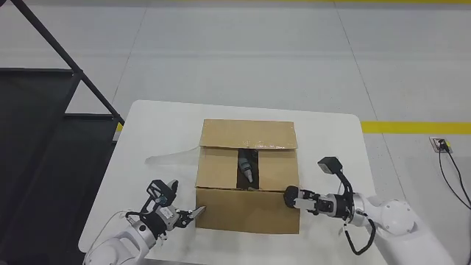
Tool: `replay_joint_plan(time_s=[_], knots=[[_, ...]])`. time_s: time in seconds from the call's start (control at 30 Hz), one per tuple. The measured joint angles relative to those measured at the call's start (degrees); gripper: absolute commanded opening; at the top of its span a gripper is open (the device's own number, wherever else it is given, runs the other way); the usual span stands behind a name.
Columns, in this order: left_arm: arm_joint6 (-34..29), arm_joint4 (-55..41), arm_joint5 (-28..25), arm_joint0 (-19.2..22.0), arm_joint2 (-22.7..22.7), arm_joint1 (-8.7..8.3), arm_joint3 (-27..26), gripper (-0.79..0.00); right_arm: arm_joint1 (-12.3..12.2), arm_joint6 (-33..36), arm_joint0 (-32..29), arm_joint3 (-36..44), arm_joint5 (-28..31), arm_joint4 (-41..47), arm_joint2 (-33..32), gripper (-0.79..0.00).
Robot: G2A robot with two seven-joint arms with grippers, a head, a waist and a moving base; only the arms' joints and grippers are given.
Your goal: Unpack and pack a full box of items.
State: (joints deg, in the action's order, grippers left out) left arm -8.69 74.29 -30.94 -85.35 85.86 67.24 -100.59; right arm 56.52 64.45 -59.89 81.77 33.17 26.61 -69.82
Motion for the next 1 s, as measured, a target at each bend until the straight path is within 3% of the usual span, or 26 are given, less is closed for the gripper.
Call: replay_joint_plan(time_s=[0.2, 0.53, 0.7, 1.0], knots=[[0.7, -0.3, 1.5, -0.2, -0.4, 0.00, 0.4, 0.000, -0.1, -5.1, 1.7, 3.6, -12.6, -0.7, -1.2, 0.000], [0.7, -0.3, 1.5, -0.2, -0.4, 0.00, 0.4, 0.000, 0.0, -7.3, 0.5, 4.1, -12.6, 1.2, -1.9, 0.000], [0.7, -0.3, 1.6, -0.2, -0.4, 0.00, 0.4, 0.000, 0.9, -12.4, 2.5, 1.0, -18.9, 10.2, -1.5, 0.000], [2.2, -0.1, 4.2, -1.2, -0.2, -0.10, -0.4, 0.000, 2.4, -14.8, 10.4, -6.7, -27.3, 7.4, 3.2, 0.000]])
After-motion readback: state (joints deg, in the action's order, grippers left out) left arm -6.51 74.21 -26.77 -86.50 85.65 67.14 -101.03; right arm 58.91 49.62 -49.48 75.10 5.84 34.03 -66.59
